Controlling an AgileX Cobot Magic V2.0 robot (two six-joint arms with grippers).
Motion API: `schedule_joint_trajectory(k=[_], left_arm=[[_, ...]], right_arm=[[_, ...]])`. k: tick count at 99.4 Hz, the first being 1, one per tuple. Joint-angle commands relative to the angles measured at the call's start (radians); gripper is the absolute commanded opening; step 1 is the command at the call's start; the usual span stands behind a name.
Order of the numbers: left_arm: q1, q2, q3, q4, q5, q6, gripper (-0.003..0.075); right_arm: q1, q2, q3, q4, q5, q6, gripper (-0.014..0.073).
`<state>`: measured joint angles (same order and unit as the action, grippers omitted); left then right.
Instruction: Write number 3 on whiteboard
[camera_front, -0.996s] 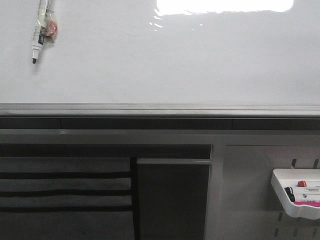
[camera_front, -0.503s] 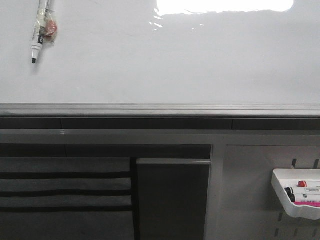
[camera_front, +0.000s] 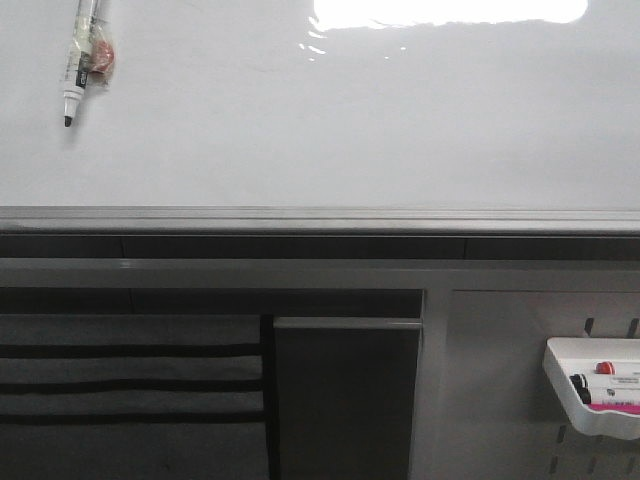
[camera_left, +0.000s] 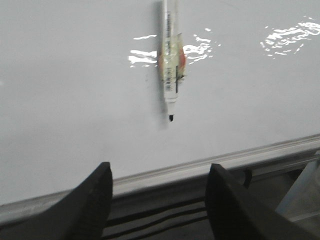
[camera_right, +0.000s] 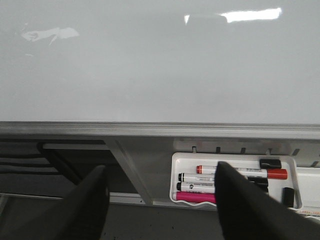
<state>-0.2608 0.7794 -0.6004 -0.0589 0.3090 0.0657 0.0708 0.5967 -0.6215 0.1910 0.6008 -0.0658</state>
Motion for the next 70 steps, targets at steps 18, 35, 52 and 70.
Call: schedule_joint_trajectory(k=[18, 35, 52, 70], left_arm=[[-0.070, 0.237, -0.067, -0.001, -0.309, -0.009, 0.0419], [-0.070, 0.410, -0.151, -0.001, -0.332, -0.009, 0.0419], [-0.070, 0.544, -0.231, -0.001, -0.358, -0.009, 0.0419], [-0.070, 0.621, -0.279, 0.027, -0.412, -0.009, 0.0419]], right_arm=[[-0.002, 0.053, -0.026, 0.023, -0.048, -0.041, 0.0419], [0.000, 0.053, -0.026, 0.115, -0.066, -0.136, 0.0419], [0.027, 0.054, -0.026, 0.384, -0.055, -0.400, 0.0419], [0.031, 0.054, -0.026, 0.387, -0.054, -0.405, 0.0419]])
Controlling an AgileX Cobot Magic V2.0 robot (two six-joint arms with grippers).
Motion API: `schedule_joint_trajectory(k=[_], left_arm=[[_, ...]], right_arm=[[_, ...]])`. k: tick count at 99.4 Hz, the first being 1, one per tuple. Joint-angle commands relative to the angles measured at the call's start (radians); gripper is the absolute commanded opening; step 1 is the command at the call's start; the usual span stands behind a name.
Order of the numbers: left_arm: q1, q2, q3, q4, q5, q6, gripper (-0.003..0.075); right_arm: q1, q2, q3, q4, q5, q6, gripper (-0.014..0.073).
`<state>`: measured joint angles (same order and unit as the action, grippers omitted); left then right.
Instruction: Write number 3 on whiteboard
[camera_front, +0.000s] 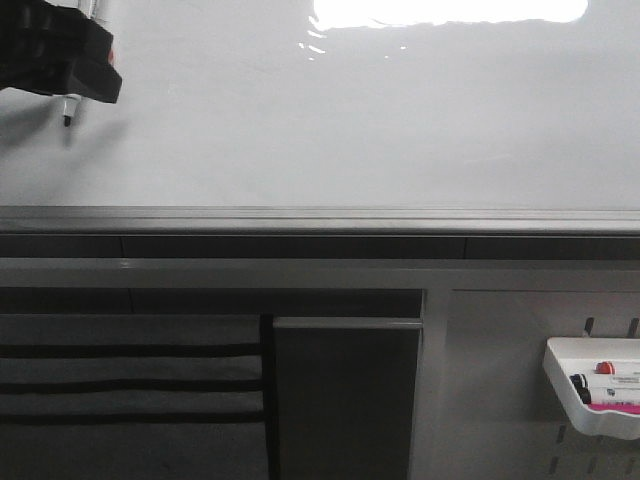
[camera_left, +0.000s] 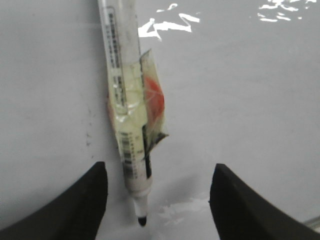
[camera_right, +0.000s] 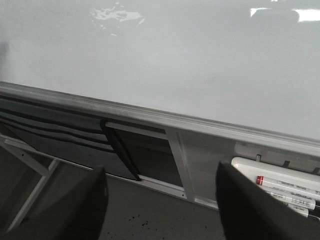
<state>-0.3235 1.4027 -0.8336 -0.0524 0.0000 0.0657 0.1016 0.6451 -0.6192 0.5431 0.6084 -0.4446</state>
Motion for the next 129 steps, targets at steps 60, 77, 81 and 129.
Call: schedule_joint_trajectory(k=[60, 77, 81, 129], left_arm=[[-0.002, 0.032, -0.054, 0.030, -0.122, -0.009, 0.0081], [-0.002, 0.032, -0.054, 0.030, -0.122, -0.009, -0.0020], [-0.002, 0.032, -0.054, 0.032, -0.120, -0.009, -0.0020], [-0.254, -0.187, -0.158, 0.134, 0.600, 0.256, -0.0020]], right_arm=[[0.001, 0.005, -0.028, 0.035, -0.048, -0.026, 0.0419], [0.001, 0.005, -0.028, 0.035, -0.048, -0.026, 0.0419], [0.001, 0.005, -0.028, 0.035, -0.050, -0.026, 0.0419], [0.012, 0.171, -0.233, 0.209, 0.315, -0.306, 0.0419]])
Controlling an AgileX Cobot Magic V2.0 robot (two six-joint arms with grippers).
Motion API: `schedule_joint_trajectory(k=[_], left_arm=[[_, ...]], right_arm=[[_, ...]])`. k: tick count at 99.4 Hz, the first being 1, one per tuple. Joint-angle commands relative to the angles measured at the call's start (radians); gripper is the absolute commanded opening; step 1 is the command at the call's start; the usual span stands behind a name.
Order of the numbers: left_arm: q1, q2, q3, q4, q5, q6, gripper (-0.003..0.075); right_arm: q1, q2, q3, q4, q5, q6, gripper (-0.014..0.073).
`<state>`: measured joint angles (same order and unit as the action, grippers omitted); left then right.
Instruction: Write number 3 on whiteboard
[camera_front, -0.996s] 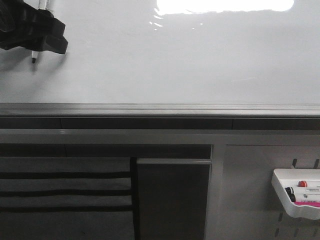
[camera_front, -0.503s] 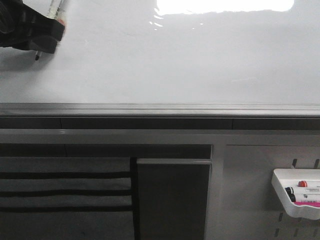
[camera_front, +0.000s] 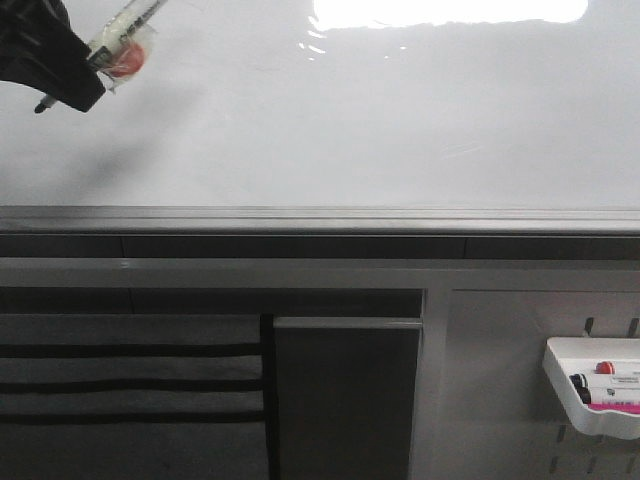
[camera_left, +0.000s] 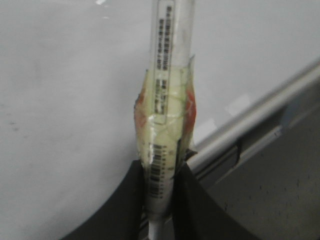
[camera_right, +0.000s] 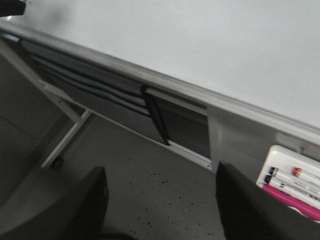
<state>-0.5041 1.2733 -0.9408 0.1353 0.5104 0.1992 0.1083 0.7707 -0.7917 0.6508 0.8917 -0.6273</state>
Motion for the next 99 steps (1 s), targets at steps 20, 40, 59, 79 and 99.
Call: schedule_joint_trajectory(k=[20, 40, 59, 79, 99], left_arm=[[-0.219, -0.075, -0.111, -0.404, 0.365, 0.514, -0.0020], [-0.290, -0.075, -0.115, -0.496, 0.399, 0.639, -0.0020], [-0.295, -0.075, -0.115, -0.496, 0.394, 0.641, -0.0020], [-0.295, -0.075, -0.115, -0.496, 0.394, 0.643, -0.0020], [-0.295, -0.075, -0.115, -0.496, 0.394, 0.643, -0.0020]], right_arm=[[0.100, 0.212, -0.165, 0.170, 0.223, -0.327, 0.0419], [0.312, 0.333, -0.249, 0.164, 0.220, -0.564, 0.0419], [0.460, 0.392, -0.278, 0.149, 0.085, -0.616, 0.0419], [0.529, 0.443, -0.285, 0.143, 0.008, -0.633, 0.0419], [0.547, 0.447, -0.287, 0.143, -0.025, -0.640, 0.0381]])
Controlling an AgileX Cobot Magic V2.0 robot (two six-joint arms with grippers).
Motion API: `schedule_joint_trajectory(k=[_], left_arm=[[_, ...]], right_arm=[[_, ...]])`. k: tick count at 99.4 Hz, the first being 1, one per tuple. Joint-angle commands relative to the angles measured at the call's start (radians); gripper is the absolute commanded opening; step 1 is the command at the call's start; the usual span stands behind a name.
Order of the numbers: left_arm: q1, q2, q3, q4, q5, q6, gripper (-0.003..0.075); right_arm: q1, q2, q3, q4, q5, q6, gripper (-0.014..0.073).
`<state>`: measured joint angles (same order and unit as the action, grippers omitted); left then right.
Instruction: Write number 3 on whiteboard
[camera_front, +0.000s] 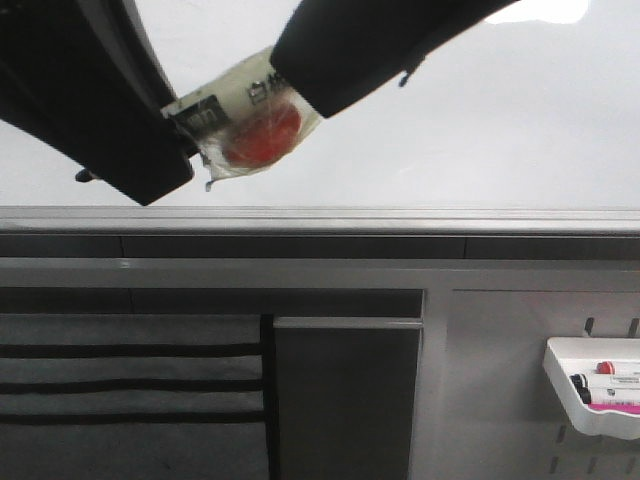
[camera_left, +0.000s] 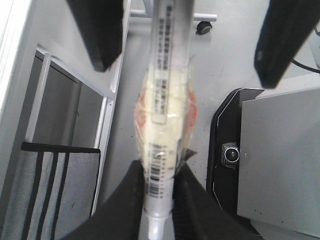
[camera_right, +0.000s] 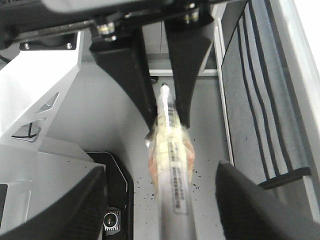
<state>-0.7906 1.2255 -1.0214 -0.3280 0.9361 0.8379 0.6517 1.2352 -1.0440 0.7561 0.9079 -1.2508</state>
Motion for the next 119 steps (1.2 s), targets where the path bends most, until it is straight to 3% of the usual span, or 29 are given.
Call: schedule_joint_trajectory(k=[1, 24, 101, 119], left_arm=[[-0.009, -0.027, -0.035, -0.033, -0.032, 0.004, -0.0020], [-0.009, -0.027, -0.035, -0.033, -0.036, 0.004, -0.0020], [-0.009, -0.027, -0.035, -0.033, -0.049, 0.004, -0.0020], [-0.009, -0.027, -0.035, -0.033, -0.049, 0.004, -0.0020]], right_arm=[[0.003, -0.018, -0.035, 0.038, -0.043, -0.016, 0.0377], [0.003, -0.016, -0.035, 0.038, -0.044, -0.016, 0.0293], [0.003, 0.013, -0.031, 0.052, -0.035, -0.016, 0.0290], [0.003, 0.013, -0.031, 0.060, -0.035, -0.016, 0.0164]])
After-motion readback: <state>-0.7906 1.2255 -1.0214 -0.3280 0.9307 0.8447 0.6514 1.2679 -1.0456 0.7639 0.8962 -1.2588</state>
